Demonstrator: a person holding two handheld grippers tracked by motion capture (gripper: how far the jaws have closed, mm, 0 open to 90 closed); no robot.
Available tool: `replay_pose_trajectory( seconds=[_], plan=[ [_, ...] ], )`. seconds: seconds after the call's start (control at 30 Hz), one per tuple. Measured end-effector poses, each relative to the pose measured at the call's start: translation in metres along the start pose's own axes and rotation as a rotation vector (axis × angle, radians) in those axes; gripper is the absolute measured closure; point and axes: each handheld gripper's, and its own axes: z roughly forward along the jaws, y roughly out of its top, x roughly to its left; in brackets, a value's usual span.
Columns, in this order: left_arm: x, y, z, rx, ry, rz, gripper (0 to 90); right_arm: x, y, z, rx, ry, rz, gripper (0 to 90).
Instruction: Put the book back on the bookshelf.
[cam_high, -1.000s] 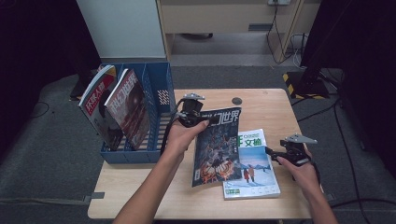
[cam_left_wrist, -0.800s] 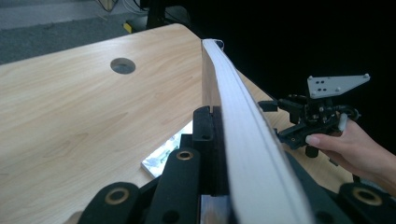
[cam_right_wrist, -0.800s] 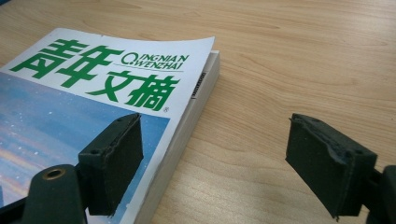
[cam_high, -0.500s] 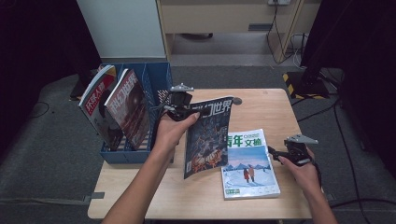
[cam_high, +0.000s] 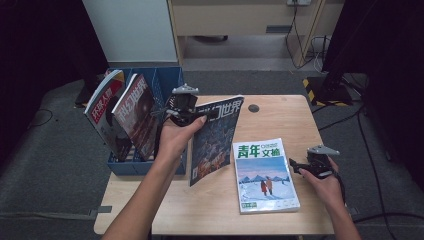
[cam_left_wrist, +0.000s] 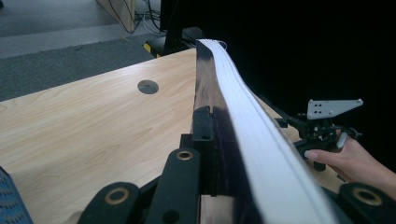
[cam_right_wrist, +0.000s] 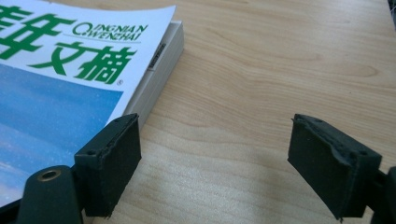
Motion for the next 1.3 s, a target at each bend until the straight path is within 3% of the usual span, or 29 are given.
replay_pose_trajectory(
  seconds=[0.5,0.7,0.83,1.3],
  plan=[
    [-0.001,0.008,-0.019,-0.043,0.013,-0.001,82.2,-0.003,-0.007,0.005,0.045,-0.023,-0.023,16.5],
    [0.002,0.009,-0.025,-0.050,0.020,-0.004,82.2,-0.004,-0.007,0.006,0.057,-0.026,-0.015,14.3],
    [0.004,0.009,-0.031,-0.057,0.026,-0.007,82.2,-0.005,-0.008,0.005,0.075,-0.019,0.018,13.9],
    [0.004,0.014,-0.055,-0.092,0.036,-0.011,82.2,-0.005,-0.008,0.005,0.076,-0.019,0.024,13.6]
  ],
)
